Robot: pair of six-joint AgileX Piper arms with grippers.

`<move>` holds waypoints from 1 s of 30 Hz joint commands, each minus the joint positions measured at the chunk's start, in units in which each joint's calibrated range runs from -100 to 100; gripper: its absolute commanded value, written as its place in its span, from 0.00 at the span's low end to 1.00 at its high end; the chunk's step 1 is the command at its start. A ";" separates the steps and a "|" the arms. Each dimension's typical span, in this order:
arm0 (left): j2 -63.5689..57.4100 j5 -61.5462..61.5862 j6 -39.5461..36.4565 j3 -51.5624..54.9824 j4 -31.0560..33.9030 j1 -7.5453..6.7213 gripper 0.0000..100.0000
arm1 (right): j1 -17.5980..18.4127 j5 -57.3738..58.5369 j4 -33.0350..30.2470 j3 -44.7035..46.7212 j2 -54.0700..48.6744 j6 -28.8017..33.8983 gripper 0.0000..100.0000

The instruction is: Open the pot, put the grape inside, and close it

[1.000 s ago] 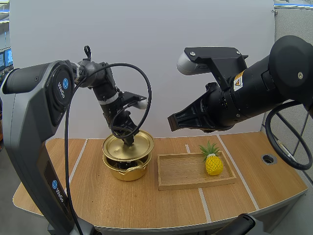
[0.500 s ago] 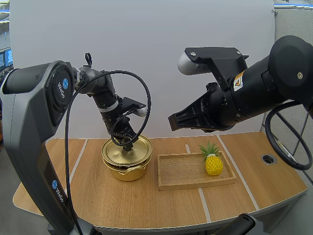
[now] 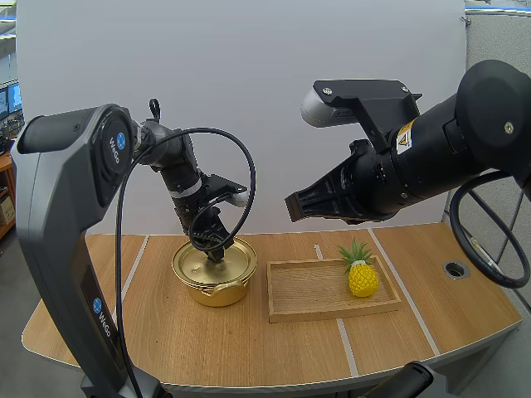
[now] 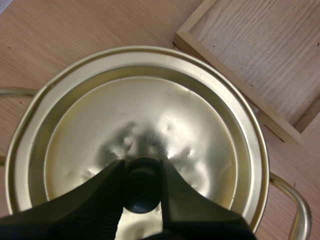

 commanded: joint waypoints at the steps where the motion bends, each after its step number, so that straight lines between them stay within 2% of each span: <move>1: 3.52 1.77 0.30 0.37 -0.09 -0.10 0.00 | -0.55 0.00 -0.42 0.28 -0.62 -0.33 0.00; 5: 3.52 2.12 0.30 0.37 -1.01 -0.10 0.00 | -0.55 0.00 -0.42 0.28 -0.62 -0.33 0.00; 8: 3.52 5.14 0.68 0.37 -1.01 -0.10 0.14 | -0.55 0.00 -0.42 0.28 -0.62 -0.33 0.00; 10: 3.52 7.46 0.79 0.37 -0.90 -0.10 0.36 | -0.55 0.00 -0.42 0.28 -0.62 -0.33 0.00; 11: 3.40 8.38 0.79 0.37 -0.90 -0.10 0.52 | -0.55 0.00 -0.42 0.28 -0.62 -0.33 0.00; 13: 3.12 9.36 0.79 0.37 -0.78 -0.10 0.92 | -0.55 0.00 -0.42 0.28 -0.62 -0.33 0.00; 14: 2.79 9.33 0.79 0.37 -0.78 -0.10 1.00 | -0.55 0.00 -0.42 0.28 -0.62 -0.33 0.00; 21: 0.76 10.12 1.59 -2.91 0.57 -0.10 1.00 | -0.54 0.00 -0.32 0.28 -0.62 -0.33 0.00; 30: -6.29 10.12 -4.65 -13.76 2.31 -0.10 1.00 | -0.54 0.00 -0.32 0.28 -0.62 -0.33 0.00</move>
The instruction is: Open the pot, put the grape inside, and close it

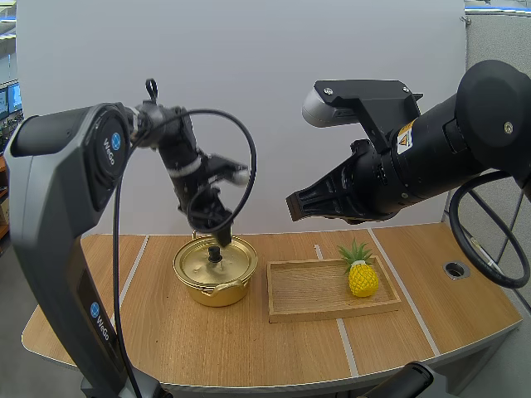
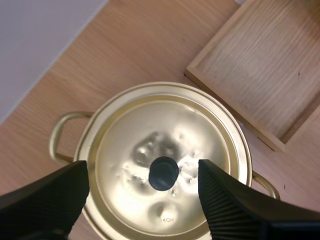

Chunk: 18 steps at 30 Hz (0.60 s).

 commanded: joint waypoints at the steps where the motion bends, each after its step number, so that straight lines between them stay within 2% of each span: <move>1: -7.97 0.47 -5.53 -8.19 1.99 -0.10 1.00 | -0.22 0.00 -0.32 0.28 -0.62 -0.33 0.00; 18: -34.55 0.47 -11.02 -11.48 5.47 -0.10 1.00 | -0.22 0.00 -0.32 0.28 -0.62 -0.33 0.00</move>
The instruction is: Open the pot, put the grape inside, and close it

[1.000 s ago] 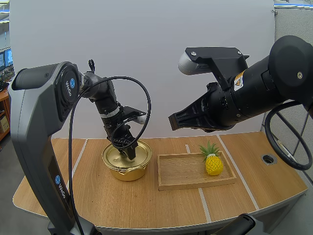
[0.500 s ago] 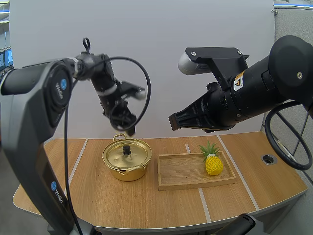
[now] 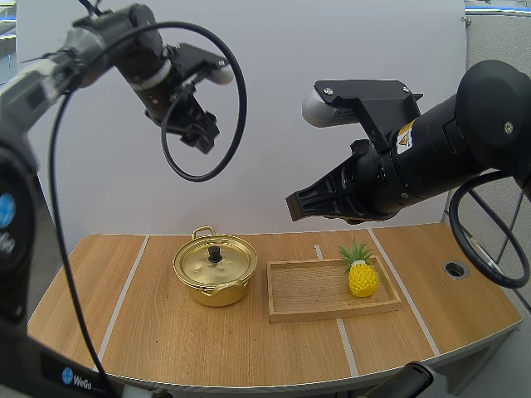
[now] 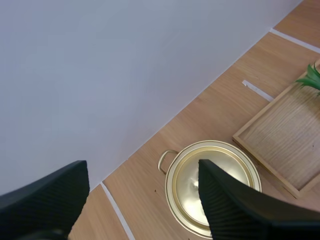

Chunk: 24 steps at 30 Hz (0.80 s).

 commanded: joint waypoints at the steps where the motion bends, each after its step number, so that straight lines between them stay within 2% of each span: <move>1: -10.45 0.27 -2.95 -0.41 0.74 -0.10 1.00 | -0.22 0.00 -0.32 0.28 -0.62 -0.33 0.00; 13: -26.56 0.27 -8.26 -0.41 0.85 -0.10 1.00 | -0.22 0.00 -0.32 0.28 -0.62 -0.33 0.00; 14: -27.71 0.27 -9.16 -0.41 1.16 -0.10 0.98 | -0.22 0.00 -0.32 0.28 -0.62 -0.33 0.00; 16: -29.94 0.27 -10.81 -0.41 2.06 -0.10 0.62 | -0.22 0.00 -0.32 0.28 -0.62 -0.33 0.00; 17: -30.81 0.27 -11.09 -0.41 2.33 -0.10 0.48 | -0.38 0.00 -0.32 0.28 -0.62 -0.33 0.00; 18: -31.94 0.27 -11.45 -0.41 2.47 -0.10 0.28 | -0.62 0.00 -0.32 0.28 -0.62 -0.33 0.00; 20: -34.02 0.27 -11.69 -0.41 2.47 -0.10 0.03 | -1.18 0.00 -0.32 0.28 -0.77 -0.33 0.00; 24: -38.88 0.27 -12.76 -0.41 2.47 -0.10 0.00 | -1.90 0.00 -0.20 0.28 -4.07 -0.33 0.00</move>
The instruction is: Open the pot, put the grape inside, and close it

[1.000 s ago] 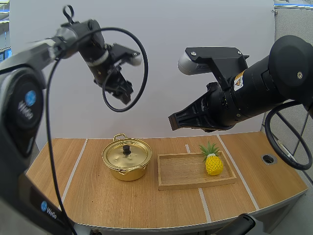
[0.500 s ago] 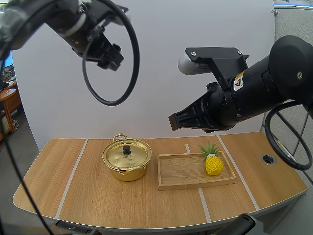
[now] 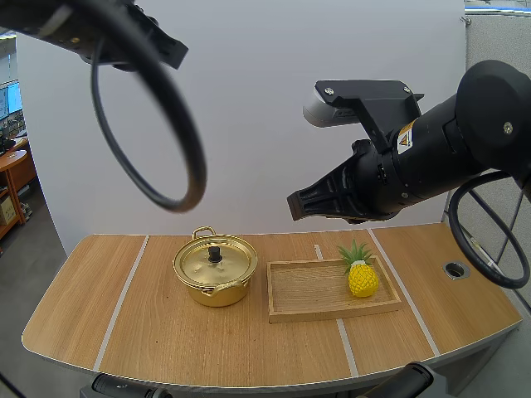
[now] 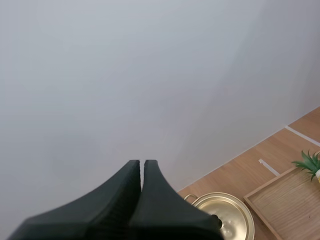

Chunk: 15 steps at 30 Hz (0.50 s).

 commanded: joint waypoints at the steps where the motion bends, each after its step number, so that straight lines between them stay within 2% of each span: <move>1: -9.00 0.17 -2.89 -0.28 0.65 -0.10 0.00 | -1.53 0.00 -0.20 0.28 -5.51 -0.33 0.00; 6: -17.16 0.17 -3.01 5.82 -1.81 -0.10 0.00 | -3.21 0.00 -0.20 0.28 -12.17 -0.33 0.00; 15: -30.62 -1.60 -4.94 22.45 -3.64 -0.10 0.00 | -4.31 0.00 0.41 0.28 -16.69 -0.33 0.00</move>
